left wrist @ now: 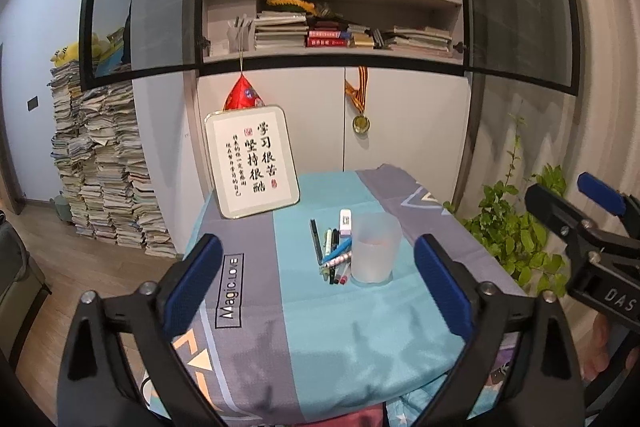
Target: Organize stationery
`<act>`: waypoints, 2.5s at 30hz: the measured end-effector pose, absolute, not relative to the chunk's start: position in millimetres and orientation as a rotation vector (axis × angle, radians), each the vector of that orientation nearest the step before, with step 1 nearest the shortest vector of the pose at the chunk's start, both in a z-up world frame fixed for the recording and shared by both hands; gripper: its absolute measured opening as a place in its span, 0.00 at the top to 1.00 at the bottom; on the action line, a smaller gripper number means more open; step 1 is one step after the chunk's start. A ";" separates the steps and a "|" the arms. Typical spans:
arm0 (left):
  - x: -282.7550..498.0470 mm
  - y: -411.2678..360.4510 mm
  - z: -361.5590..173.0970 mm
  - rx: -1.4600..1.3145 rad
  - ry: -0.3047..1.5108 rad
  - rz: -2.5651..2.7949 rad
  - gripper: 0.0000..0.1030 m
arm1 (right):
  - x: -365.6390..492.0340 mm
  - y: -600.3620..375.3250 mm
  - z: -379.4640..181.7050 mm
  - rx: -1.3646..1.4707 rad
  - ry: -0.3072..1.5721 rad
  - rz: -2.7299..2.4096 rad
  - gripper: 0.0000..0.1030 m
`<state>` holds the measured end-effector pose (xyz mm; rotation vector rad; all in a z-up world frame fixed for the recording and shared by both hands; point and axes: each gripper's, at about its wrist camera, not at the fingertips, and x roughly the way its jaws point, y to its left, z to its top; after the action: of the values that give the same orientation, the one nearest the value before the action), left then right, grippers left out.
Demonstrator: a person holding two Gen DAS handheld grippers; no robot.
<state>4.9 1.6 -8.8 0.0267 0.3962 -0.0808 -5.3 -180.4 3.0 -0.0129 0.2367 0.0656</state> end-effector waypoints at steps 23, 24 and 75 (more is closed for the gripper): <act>13.0 4.1 -8.2 0.015 0.399 -0.079 0.08 | 0.4 -179.5 -7.1 -0.012 0.252 0.070 0.05; 13.5 4.6 -8.9 0.017 0.399 -0.077 0.08 | 1.7 -179.1 -8.6 -0.011 0.254 0.070 0.05; 124.0 102.2 -98.4 -0.076 0.590 0.010 0.08 | 159.3 -96.1 -109.7 -0.069 0.582 -0.010 0.05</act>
<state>124.0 102.2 -98.4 -0.0756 0.5901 0.0097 159.3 -96.1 -109.7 -0.0690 0.5820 -0.0101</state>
